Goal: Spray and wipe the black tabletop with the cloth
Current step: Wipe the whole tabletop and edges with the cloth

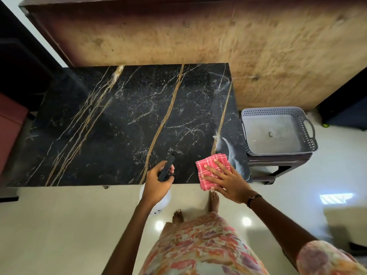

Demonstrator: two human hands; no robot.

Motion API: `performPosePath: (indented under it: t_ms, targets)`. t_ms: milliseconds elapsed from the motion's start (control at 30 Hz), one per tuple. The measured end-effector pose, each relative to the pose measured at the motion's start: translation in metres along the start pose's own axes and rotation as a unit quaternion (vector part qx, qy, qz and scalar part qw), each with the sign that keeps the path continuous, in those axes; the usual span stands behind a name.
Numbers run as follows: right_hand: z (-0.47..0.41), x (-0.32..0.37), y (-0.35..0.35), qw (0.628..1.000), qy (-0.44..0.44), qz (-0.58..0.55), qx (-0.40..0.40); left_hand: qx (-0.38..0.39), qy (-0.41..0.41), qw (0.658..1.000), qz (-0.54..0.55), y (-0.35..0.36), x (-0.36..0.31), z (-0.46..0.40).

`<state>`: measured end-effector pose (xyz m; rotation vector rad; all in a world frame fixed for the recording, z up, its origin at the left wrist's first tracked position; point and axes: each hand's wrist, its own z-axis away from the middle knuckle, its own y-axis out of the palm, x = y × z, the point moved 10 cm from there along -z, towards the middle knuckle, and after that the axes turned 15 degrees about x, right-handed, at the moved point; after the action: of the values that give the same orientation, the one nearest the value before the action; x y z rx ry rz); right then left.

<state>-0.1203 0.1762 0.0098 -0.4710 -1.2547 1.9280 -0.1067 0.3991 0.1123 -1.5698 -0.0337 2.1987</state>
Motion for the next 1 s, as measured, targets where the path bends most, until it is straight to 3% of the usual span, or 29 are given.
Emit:
performPosePath:
  t_ms: [133, 233, 333, 500, 700, 833, 1000]
  targets:
    - [-0.005, -0.052, -0.018, 0.995, 0.083, -0.051, 0.013, 0.002, -0.003, 1.000, -0.004, 0.023, -0.011, -0.011]
    - [-0.033, -0.051, -0.033, 0.989, 0.112, -0.098, 0.009, 0.007, -0.008, 1.000, -0.001, 0.040, -0.017, -0.019]
    - [-0.034, -0.030, -0.022, 0.998, 0.046, -0.050, -0.005, 0.009, -0.018, 1.000, 0.008, 0.054, -0.021, -0.027]
    - [0.042, -0.037, 0.018, 0.998, -0.045, 0.029, -0.022, -0.006, -0.024, 0.999, 0.021, 0.067, -0.029, -0.041]
    - [0.034, -0.120, 0.008, 0.999, 0.018, -0.037, 0.004, -0.023, -0.036, 0.999, 0.030, 0.075, -0.037, -0.054]
    - [-0.020, -0.128, -0.023, 0.995, 0.066, -0.081, 0.010, -0.037, -0.036, 0.998, 0.028, 0.080, -0.044, -0.065]
    - [-0.025, -0.069, -0.013, 0.998, -0.061, 0.013, 0.003, -0.051, -0.018, 0.998, 0.012, 0.083, -0.057, -0.081]
